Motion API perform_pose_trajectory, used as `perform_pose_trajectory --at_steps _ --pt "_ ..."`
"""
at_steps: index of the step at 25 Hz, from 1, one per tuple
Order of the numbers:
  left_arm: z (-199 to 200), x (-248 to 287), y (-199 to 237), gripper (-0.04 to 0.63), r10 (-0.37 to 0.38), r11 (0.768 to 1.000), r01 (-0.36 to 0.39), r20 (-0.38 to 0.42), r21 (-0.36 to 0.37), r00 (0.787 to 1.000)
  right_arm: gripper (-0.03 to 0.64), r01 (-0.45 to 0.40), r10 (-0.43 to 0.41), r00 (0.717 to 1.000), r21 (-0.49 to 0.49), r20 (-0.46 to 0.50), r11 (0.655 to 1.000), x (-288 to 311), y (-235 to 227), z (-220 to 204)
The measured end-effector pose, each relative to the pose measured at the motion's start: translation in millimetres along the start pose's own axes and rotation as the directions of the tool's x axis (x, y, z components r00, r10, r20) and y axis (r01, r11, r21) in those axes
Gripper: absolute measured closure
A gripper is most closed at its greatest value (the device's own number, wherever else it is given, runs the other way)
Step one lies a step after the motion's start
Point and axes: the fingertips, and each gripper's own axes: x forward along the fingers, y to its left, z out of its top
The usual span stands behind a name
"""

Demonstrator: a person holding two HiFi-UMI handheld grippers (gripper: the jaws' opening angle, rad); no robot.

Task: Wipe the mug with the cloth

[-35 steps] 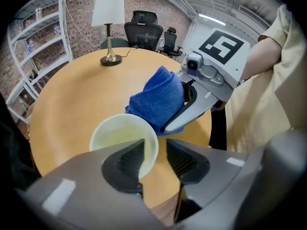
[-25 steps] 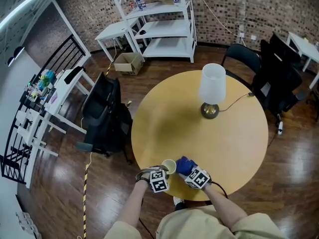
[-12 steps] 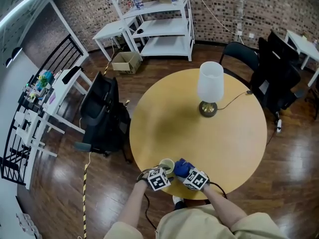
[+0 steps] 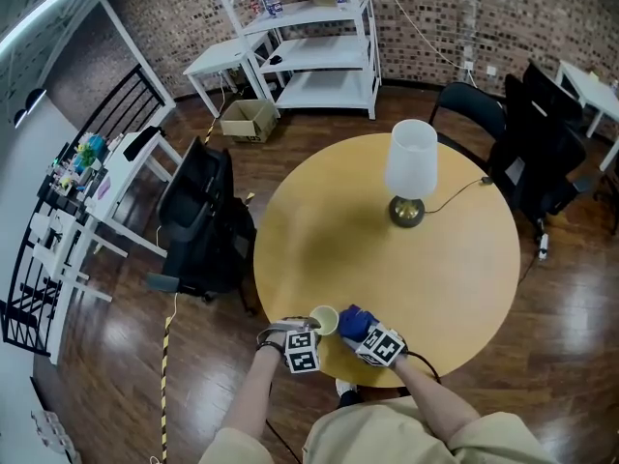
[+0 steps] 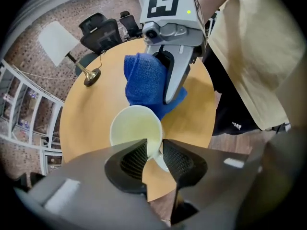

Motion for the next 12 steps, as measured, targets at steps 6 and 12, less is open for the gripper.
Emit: perform_pose_trajectory --at_steps 6,12 --pt "22 2 1 0.575 -0.073 0.976 0.095 0.118 -0.195 0.99 0.558 -0.019 0.019 1.0 -0.051 -0.007 0.999 8 8 7" --pt "30 -12 -1 0.486 -0.056 0.954 0.107 0.184 -0.281 0.981 0.558 -0.025 0.025 1.0 -0.02 -0.003 0.999 7 12 2"
